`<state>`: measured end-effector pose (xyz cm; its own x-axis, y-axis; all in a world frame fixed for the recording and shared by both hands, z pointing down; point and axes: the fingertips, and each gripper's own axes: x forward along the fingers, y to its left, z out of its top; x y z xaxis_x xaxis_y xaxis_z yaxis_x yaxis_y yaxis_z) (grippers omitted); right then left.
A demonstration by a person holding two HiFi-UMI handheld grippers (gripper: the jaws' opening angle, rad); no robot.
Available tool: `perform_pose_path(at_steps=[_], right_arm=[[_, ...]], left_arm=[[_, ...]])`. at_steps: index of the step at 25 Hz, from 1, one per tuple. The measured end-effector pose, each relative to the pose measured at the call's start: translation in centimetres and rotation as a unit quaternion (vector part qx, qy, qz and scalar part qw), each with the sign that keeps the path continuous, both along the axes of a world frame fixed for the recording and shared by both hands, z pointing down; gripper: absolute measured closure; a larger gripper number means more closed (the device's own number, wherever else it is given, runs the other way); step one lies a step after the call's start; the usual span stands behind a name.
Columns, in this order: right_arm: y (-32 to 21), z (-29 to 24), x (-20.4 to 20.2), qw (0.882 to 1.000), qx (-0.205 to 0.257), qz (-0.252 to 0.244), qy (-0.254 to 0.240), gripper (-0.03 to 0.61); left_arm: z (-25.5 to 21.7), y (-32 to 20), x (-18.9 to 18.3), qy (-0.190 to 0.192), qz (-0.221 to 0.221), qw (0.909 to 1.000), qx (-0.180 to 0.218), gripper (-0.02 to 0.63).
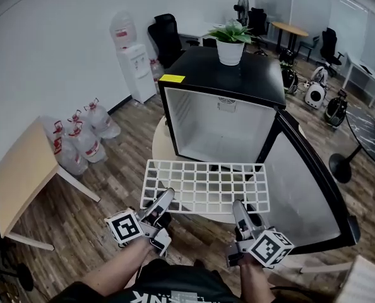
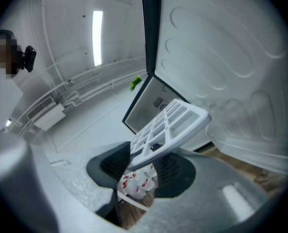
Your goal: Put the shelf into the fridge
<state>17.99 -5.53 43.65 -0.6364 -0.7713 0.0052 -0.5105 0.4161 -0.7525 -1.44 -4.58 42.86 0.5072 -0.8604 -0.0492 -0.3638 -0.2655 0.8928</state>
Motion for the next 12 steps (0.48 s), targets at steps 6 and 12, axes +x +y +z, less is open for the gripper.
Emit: perform_pose_path(at_steps=[6,12], right_arm=[[-2.4,1.0,-1.7,0.999,-0.016,0.047,0.007,0.433],[-5.5,1.2,-3.3,0.995,-0.031,0.096,0.020,0.433]], left_arm=[[2.8,-4.3,-3.5,-0.088,0.033,0.9949,-0.036,0.520],[2.6,-10.1,-4.3,-0.068,0.104,0.9921,-0.016,0.520]])
